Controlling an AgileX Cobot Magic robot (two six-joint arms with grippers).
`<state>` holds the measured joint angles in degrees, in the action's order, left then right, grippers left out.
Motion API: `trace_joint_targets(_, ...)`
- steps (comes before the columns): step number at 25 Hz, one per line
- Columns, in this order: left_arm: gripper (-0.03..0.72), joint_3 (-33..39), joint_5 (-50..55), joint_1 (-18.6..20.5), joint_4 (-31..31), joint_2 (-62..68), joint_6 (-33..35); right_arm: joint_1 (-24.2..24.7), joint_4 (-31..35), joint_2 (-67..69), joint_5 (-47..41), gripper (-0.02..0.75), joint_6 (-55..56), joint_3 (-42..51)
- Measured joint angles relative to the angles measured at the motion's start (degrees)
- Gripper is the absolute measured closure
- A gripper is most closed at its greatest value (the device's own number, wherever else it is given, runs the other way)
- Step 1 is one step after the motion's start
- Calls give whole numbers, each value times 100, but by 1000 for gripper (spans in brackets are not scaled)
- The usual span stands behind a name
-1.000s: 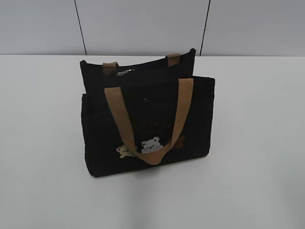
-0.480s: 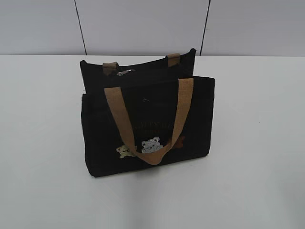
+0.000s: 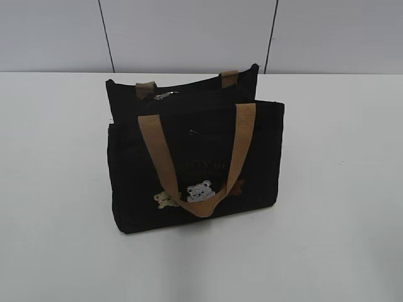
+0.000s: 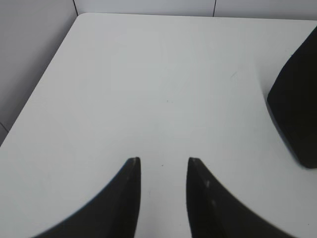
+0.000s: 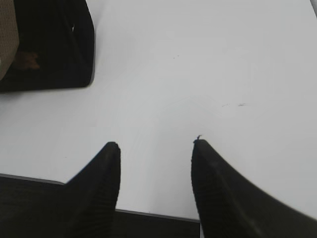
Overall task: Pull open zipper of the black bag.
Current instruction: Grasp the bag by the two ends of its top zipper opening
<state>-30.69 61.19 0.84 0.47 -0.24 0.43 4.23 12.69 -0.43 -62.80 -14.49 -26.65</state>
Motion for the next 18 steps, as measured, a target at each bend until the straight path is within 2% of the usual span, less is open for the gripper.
trace_joint_targets(8,448,0,0,0,0,0,0,0,66,0,0,379,0,0)
trace_joint_targets(10,424,0,0,0,0,0,0,0,68,0,0,379,0,0)
trace_joint_targets(14,317,-41,-6,0,-47,79,0,0,73,0,36,379,0,-28)
trace_joint_targets(18,284,-355,-211,0,-84,530,101,0,73,12,134,379,-7,-160)
